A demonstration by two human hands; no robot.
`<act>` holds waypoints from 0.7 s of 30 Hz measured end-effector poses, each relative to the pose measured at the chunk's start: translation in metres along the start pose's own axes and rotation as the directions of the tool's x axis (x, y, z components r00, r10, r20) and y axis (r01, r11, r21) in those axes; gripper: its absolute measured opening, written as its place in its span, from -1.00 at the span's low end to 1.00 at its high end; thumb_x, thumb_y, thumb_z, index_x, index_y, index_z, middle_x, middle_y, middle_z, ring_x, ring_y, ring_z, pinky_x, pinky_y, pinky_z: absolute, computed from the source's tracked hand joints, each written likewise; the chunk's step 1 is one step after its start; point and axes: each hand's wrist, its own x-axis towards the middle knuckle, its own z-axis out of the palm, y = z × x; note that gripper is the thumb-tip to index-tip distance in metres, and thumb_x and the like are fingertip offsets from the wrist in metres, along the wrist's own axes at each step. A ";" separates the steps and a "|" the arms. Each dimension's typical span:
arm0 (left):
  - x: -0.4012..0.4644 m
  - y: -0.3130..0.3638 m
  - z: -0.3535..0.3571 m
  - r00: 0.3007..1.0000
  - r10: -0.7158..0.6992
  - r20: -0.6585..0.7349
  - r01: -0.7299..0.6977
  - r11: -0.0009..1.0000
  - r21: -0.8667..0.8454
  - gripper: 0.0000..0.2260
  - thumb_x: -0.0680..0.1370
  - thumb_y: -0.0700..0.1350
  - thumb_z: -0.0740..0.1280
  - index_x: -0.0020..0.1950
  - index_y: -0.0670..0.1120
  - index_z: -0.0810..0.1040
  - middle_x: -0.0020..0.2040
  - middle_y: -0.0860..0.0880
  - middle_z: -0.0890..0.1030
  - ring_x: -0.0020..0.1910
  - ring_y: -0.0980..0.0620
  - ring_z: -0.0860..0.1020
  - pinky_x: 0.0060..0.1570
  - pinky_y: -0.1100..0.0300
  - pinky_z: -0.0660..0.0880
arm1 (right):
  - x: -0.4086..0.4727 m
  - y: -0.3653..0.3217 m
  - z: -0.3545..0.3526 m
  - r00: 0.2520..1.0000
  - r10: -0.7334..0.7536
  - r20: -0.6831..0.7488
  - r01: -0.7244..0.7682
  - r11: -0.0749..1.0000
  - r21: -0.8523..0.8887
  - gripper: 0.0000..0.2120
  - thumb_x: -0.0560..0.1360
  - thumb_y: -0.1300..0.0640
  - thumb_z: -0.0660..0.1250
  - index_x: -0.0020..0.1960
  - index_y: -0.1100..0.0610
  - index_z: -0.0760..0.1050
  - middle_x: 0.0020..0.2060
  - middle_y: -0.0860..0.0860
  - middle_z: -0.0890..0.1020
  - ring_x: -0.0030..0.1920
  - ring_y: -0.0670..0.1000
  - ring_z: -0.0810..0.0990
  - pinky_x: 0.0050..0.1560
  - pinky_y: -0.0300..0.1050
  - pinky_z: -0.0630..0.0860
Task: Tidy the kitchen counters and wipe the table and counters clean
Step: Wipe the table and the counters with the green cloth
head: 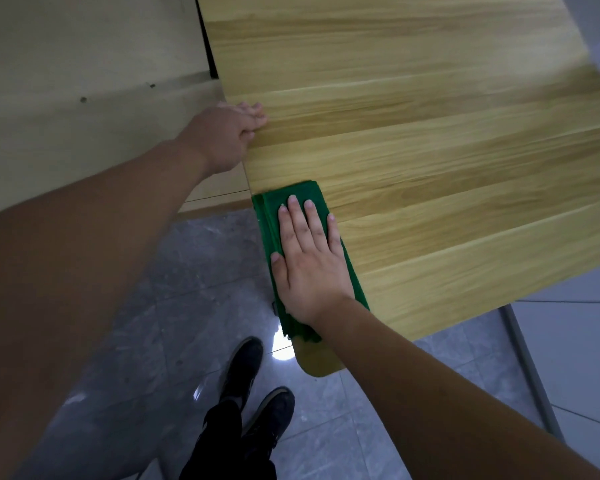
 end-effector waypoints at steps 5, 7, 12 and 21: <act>0.006 -0.005 -0.003 0.999 -0.026 -0.042 0.024 0.998 -0.061 -0.62 0.61 -0.32 0.11 0.40 -0.12 0.46 0.46 -0.05 0.37 0.47 -0.05 0.28 0.48 0.10 0.10 | 0.025 0.001 -0.003 1.000 0.016 -0.017 -0.016 1.000 -0.004 -0.40 0.59 -0.04 -0.19 0.57 0.16 -0.16 0.56 0.05 -0.16 0.54 0.06 -0.25 0.51 0.12 -0.25; 0.006 -0.005 -0.001 0.998 -0.028 -0.060 0.023 0.997 -0.076 -0.60 0.58 -0.35 0.11 0.39 -0.14 0.46 0.45 -0.07 0.38 0.47 -0.04 0.29 0.48 0.10 0.10 | 0.036 0.000 -0.005 1.000 0.023 -0.017 -0.023 1.000 -0.005 -0.40 0.59 -0.04 -0.19 0.57 0.16 -0.17 0.55 0.05 -0.17 0.54 0.06 -0.26 0.51 0.11 -0.25; 0.011 -0.011 -0.003 0.998 0.002 -0.069 -0.010 0.994 -0.109 -0.54 0.53 -0.41 0.10 0.38 -0.15 0.47 0.44 -0.06 0.40 0.49 0.00 0.24 0.50 0.09 0.09 | 0.062 0.003 -0.010 1.000 0.024 -0.005 -0.024 1.000 -0.021 -0.40 0.59 -0.04 -0.19 0.56 0.15 -0.21 0.55 0.04 -0.20 0.53 0.05 -0.28 0.51 0.11 -0.26; 0.014 -0.015 0.000 0.993 0.028 -0.118 -0.039 0.996 -0.086 -0.51 0.49 -0.43 0.11 0.34 -0.11 0.51 0.41 -0.01 0.44 0.47 0.02 0.28 0.48 0.04 0.15 | 0.084 0.006 -0.014 1.000 -0.003 0.005 0.003 0.999 -0.041 -0.39 0.57 -0.05 -0.22 0.57 0.16 -0.18 0.55 0.05 -0.18 0.54 0.06 -0.26 0.51 0.12 -0.25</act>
